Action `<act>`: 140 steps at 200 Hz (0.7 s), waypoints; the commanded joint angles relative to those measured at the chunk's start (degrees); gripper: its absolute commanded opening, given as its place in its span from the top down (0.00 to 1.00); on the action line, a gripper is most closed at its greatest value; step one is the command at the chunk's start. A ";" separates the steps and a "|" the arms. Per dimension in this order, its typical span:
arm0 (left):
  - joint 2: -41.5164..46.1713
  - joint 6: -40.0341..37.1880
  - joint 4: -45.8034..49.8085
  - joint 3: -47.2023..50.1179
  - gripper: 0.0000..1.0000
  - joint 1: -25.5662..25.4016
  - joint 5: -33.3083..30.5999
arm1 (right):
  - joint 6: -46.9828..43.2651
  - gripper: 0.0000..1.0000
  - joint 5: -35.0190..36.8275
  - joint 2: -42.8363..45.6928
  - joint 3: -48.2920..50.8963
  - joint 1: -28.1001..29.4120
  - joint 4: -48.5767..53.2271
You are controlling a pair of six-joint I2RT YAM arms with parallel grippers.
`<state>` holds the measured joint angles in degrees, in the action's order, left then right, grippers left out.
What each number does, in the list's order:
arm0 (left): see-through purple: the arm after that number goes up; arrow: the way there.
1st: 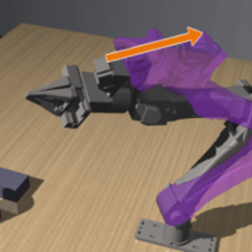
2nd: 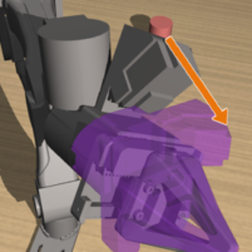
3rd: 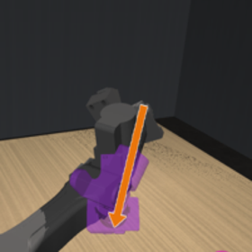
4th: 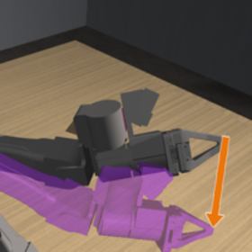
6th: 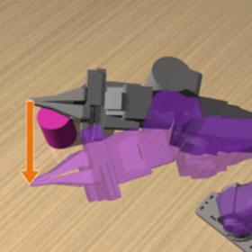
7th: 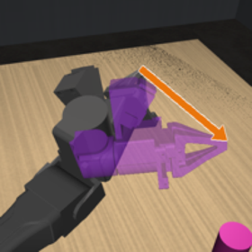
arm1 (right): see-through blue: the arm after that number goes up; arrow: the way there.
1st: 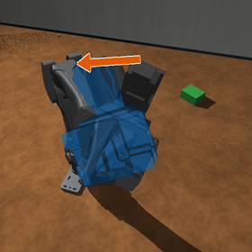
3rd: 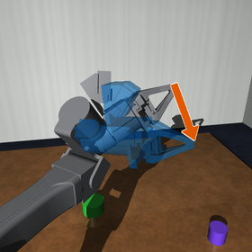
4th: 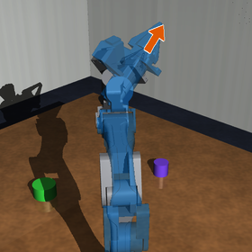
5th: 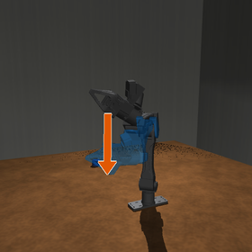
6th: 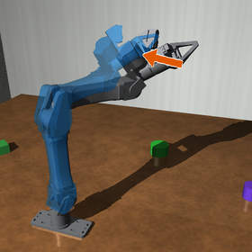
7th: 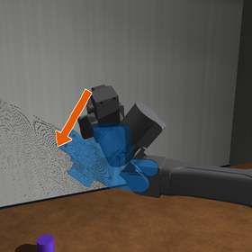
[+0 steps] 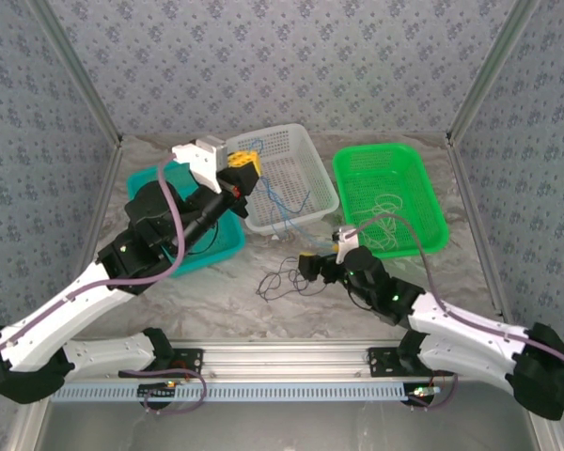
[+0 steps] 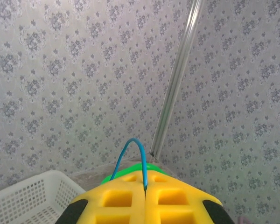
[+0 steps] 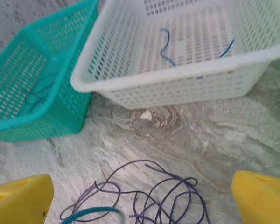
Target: Untangle the cables
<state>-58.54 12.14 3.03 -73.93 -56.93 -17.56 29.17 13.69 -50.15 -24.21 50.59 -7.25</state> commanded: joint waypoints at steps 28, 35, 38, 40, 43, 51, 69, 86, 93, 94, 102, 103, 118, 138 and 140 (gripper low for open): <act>-0.24 1.83 -3.71 2.15 0.99 0.41 1.82 | 0.75 0.00 2.42 3.09 -5.79 -1.86 10.36; -0.50 2.11 -3.82 2.13 0.99 0.41 2.88 | 0.78 0.00 3.11 2.76 -6.88 -2.01 11.65; -0.66 2.29 -3.82 2.15 0.99 0.41 3.18 | 1.02 0.00 3.44 2.69 -7.21 -2.06 11.86; -0.68 2.41 -3.90 2.17 0.99 0.41 3.46 | 0.99 0.00 3.51 2.65 -7.32 -2.20 11.88; -0.85 2.49 -3.90 2.21 0.99 0.39 3.91 | 1.07 0.00 3.53 2.56 -7.61 -2.33 11.71; -1.12 2.83 -4.28 2.42 0.99 0.41 5.21 | 0.62 0.00 2.79 2.39 -8.02 -2.62 10.49; -1.40 3.65 -5.66 3.47 0.99 0.41 8.17 | -1.19 0.00 0.56 1.69 -9.01 -3.21 7.89; -1.42 4.12 -5.97 4.30 0.99 0.37 9.47 | -2.64 0.00 -0.24 0.61 -10.76 -3.81 8.63; -1.33 4.13 -5.69 4.56 0.99 0.41 9.53 | -3.16 0.00 -0.54 0.36 -11.18 -4.12 9.04; -1.27 4.12 -5.68 4.62 0.99 0.41 9.55 | -3.20 0.00 -0.61 0.38 -11.20 -4.20 9.11; -0.94 4.04 -5.65 5.14 0.99 0.41 9.88 | -3.20 0.00 -0.93 0.23 -11.48 -4.95 9.67; -0.91 4.04 -5.66 5.26 0.99 0.41 9.94 | -3.13 0.00 -0.99 0.23 -11.52 -5.05 9.78; -0.44 4.16 -5.51 6.15 1.00 0.41 10.49 | -1.99 0.00 -3.43 0.36 -11.69 -7.56 10.58; -0.29 3.47 -3.91 6.52 0.99 0.41 9.62 | -3.43 0.00 -13.39 1.70 -9.36 -9.98 5.46; -0.26 3.36 -3.73 6.54 0.99 0.41 9.25 | -3.42 0.00 -14.30 1.94 -9.10 -10.09 4.71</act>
<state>-60.01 15.70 -0.10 -67.70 -56.66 -8.64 27.42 9.87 -49.87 -34.02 42.61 1.56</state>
